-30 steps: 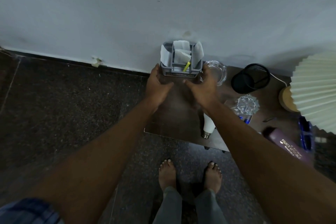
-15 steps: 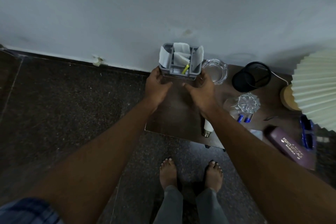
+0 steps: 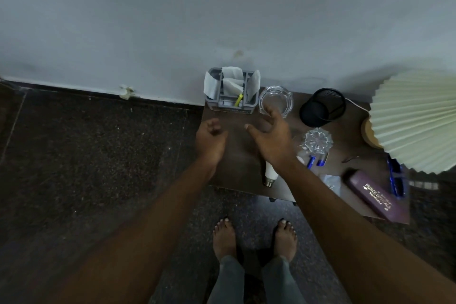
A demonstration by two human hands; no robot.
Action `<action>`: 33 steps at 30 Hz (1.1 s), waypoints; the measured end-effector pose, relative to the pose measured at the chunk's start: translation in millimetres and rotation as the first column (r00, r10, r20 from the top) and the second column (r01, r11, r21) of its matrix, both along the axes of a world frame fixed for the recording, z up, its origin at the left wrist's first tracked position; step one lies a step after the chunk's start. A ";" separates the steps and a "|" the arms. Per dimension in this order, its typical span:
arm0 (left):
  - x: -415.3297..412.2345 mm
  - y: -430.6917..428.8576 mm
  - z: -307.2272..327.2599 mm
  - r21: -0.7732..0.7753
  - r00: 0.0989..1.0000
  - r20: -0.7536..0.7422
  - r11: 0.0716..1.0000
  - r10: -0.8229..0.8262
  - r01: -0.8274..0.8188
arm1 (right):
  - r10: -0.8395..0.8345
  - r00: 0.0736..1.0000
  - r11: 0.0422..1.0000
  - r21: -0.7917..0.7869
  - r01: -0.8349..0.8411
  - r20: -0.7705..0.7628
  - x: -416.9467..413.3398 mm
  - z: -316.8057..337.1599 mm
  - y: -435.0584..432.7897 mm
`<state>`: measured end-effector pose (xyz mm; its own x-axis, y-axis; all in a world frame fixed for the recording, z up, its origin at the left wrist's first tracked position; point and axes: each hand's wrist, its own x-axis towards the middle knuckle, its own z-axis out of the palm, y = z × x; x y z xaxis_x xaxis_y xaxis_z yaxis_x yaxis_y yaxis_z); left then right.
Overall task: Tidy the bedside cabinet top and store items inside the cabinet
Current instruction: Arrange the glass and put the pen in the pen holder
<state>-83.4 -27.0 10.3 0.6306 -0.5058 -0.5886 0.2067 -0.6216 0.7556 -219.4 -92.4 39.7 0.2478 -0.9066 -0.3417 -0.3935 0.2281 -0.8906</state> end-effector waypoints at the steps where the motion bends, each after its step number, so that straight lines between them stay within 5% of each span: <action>1: -8.8 0.8 3.4 -0.001 1.000 -0.002 1.000 0.002 -0.002 | 0.002 1.000 1.000 -0.008 -0.002 -0.009 -6.8 2.4 1.1; 21: -137.7 -46.5 47.2 -0.159 0.974 -0.141 0.975 -0.179 0.156 | -0.271 0.963 0.960 -0.077 0.269 -0.015 -145.0 48.2 5.3; 33: -162.2 -71.0 25.2 -0.049 0.933 -0.323 0.987 -0.159 0.151 | -0.364 0.931 0.907 0.221 0.359 -0.019 -153.2 16.5 -4.7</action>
<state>-245.7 -97.9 35.6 0.3199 -0.5979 -0.7350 0.3460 -0.6485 0.6780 -372.7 -97.1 56.2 -0.0736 -0.8394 -0.5385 -0.2283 0.5399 -0.8102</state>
